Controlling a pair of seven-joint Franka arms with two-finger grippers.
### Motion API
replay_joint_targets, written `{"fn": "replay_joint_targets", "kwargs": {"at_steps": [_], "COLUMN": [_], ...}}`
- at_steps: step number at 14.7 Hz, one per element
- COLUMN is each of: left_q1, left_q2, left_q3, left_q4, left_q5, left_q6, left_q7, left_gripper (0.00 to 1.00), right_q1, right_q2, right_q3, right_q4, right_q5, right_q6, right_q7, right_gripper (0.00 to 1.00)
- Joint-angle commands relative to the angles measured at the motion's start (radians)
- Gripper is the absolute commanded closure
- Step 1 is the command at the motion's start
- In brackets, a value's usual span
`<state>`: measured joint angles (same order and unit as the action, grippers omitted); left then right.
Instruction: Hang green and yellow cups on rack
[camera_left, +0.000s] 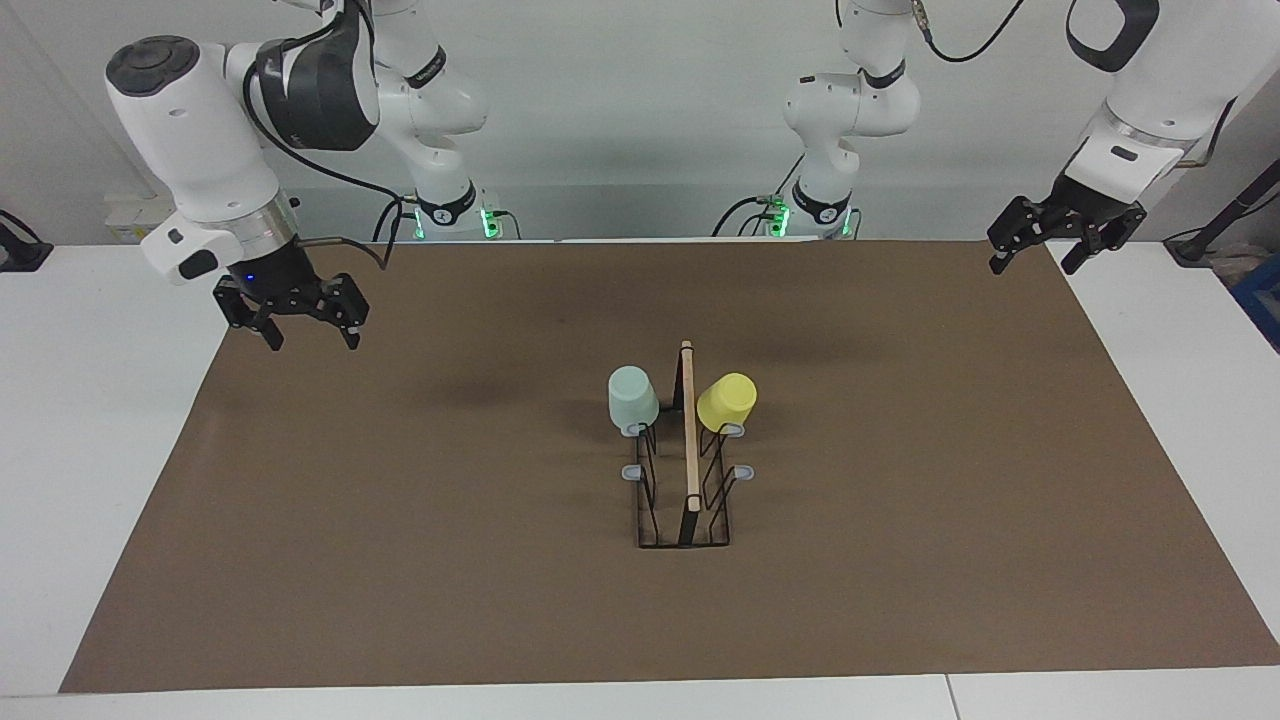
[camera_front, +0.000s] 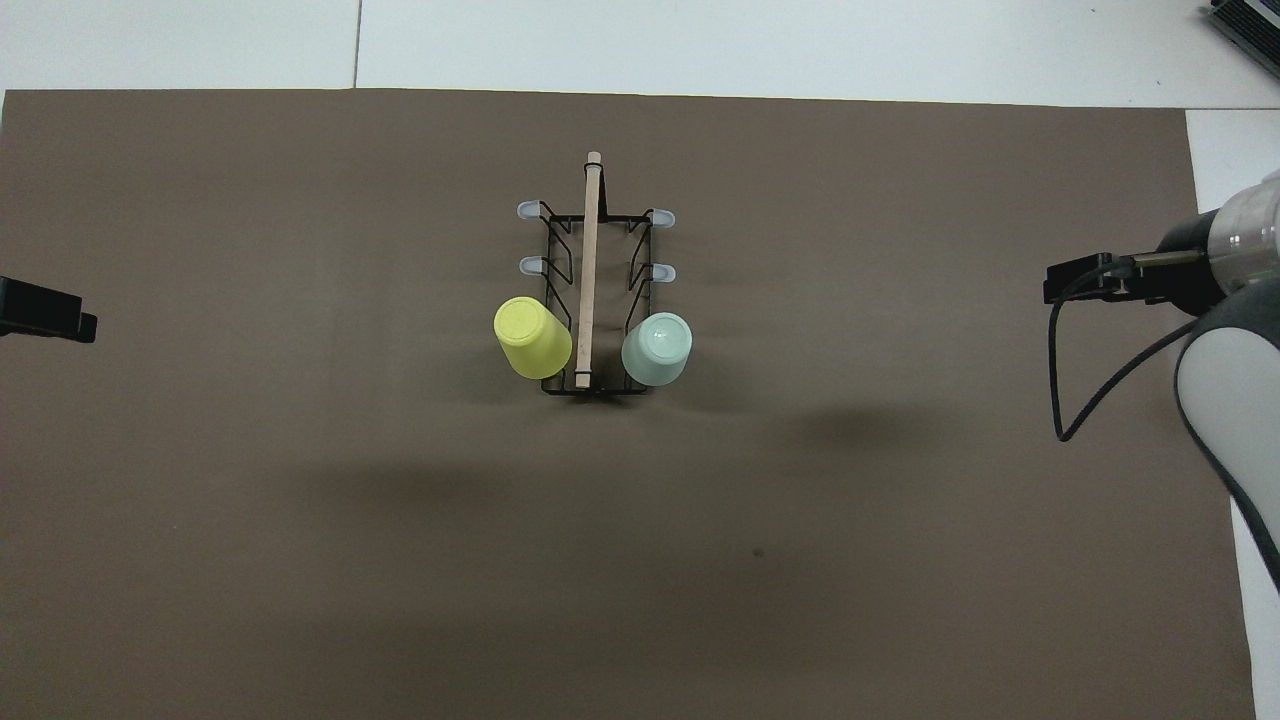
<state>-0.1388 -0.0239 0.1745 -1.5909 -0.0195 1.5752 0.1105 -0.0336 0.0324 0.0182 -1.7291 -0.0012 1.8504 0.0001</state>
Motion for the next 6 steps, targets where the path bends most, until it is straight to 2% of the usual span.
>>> {"fn": "replay_joint_targets", "kwargs": {"at_steps": [1,6], "left_q1": [0.001,0.001], "left_q2": [-0.027,-0.027], "left_q3": [-0.004,-0.009], "left_q4": [-0.028,-0.026], "left_q5": [0.032,0.036], "left_q6": [0.005,0.003], "left_q7": [-0.006,0.001], "left_gripper": [0.0,0.0], "right_q1": [0.003,0.001], "right_q2": [-0.012,-0.017], "right_q3": [0.003,0.006], "right_q4": [0.003,0.002], "right_q5": [-0.011,-0.01], "right_q6": [-0.019,-0.019], "right_q7": [0.02,0.021], "right_gripper": [0.0,0.0]}}
